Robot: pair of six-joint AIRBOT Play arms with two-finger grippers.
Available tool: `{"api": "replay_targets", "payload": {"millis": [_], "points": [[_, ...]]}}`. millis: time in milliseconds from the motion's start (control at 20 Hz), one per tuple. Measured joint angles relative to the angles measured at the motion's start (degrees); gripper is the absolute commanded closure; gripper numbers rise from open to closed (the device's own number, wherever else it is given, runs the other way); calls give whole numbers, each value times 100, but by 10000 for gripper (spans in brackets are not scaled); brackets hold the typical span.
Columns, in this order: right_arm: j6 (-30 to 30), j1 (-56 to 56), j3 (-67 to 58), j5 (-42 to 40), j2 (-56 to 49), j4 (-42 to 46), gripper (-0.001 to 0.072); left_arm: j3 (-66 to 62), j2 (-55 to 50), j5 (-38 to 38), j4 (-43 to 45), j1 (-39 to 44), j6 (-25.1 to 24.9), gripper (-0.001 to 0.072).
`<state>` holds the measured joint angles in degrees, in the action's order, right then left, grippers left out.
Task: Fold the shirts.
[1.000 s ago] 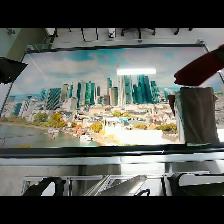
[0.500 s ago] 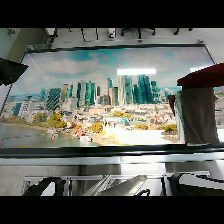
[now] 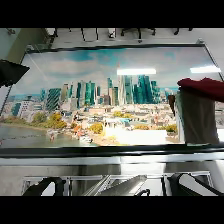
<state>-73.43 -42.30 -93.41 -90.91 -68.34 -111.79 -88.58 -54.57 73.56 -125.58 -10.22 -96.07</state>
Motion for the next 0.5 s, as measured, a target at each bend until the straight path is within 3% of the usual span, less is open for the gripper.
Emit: {"api": "replay_targets", "payload": {"millis": [300,350,400,450,500], "points": [[127,0,2098,278,345,337,692,0,0,188,2,0,-66,691],[129,0,2350,358,361,345,665,0,0,199,2,0,-70,691],[146,0,2562,431,369,363,409,0,0,214,0,0,-76,691],[146,0,2702,468,372,369,37,0,0,225,2,0,-90,691],[146,0,2806,501,372,363,10,0,0,236,2,0,-90,691]]}}
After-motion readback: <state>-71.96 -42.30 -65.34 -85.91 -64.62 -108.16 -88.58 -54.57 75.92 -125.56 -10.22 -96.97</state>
